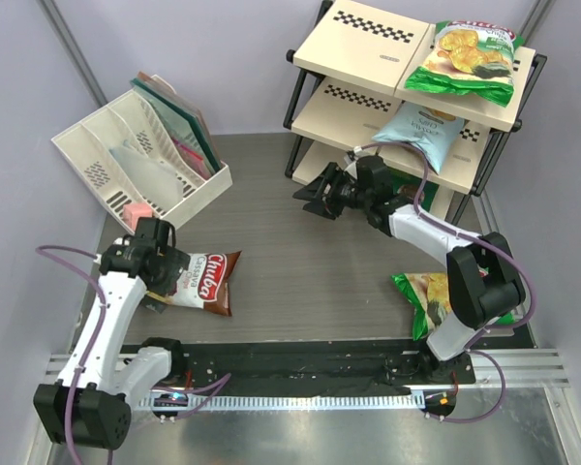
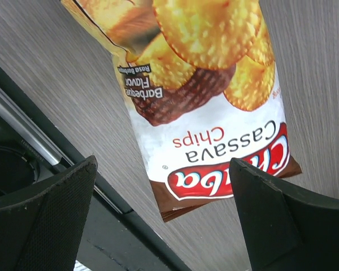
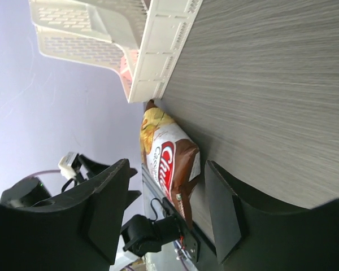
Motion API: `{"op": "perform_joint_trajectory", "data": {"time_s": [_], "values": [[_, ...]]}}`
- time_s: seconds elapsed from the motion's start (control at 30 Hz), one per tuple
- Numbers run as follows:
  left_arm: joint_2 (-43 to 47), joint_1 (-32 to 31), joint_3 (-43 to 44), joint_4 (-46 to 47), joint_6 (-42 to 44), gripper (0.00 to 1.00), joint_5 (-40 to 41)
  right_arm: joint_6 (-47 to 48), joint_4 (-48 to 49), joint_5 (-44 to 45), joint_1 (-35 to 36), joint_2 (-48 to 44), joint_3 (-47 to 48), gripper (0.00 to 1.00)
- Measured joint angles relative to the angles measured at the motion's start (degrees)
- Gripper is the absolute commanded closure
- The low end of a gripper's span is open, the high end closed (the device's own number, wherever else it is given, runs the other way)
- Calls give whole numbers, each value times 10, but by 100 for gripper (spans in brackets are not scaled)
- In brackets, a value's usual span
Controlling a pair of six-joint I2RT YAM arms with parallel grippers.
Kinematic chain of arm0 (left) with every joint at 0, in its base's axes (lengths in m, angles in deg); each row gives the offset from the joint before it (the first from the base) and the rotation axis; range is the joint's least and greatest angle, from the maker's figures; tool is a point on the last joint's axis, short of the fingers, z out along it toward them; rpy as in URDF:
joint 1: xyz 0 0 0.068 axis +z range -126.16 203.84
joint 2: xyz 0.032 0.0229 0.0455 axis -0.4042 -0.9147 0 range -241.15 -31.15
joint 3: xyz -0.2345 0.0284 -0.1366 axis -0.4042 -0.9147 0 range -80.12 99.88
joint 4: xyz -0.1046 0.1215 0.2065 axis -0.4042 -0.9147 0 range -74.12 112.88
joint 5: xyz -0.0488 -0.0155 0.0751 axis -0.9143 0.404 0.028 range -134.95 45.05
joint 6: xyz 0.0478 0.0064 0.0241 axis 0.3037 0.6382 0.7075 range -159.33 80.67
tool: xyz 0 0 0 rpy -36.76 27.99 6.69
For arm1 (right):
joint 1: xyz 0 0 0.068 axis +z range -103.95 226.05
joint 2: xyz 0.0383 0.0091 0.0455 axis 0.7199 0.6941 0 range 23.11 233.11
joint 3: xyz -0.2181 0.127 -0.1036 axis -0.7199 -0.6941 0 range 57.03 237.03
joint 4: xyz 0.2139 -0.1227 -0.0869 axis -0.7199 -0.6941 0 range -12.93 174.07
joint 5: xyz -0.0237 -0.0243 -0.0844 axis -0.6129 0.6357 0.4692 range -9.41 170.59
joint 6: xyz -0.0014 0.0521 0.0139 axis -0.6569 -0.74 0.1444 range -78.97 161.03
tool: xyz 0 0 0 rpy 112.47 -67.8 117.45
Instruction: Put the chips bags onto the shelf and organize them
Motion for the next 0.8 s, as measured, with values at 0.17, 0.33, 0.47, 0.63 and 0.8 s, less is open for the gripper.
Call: {"op": "perform_joint_trajectory", "data": {"time_s": [0.17, 0.33, 0.47, 0.63, 0.8], "values": [[-14, 29, 0, 0, 2, 2, 1, -20, 25, -12, 24, 1, -2, 40], [-18, 73, -1, -3, 6, 2, 1, -38, 43, -33, 47, 16, -2, 41], [-8, 117, -13, -5, 17, 3, 2, -50, 54, -57, 63, 46, 5, 42], [-5, 137, -33, -5, 28, 4, 2, -58, 55, -78, 79, 82, 28, 42], [-5, 137, -59, 12, 36, 5, 0, -69, 68, -93, 85, 86, 45, 42]]}}
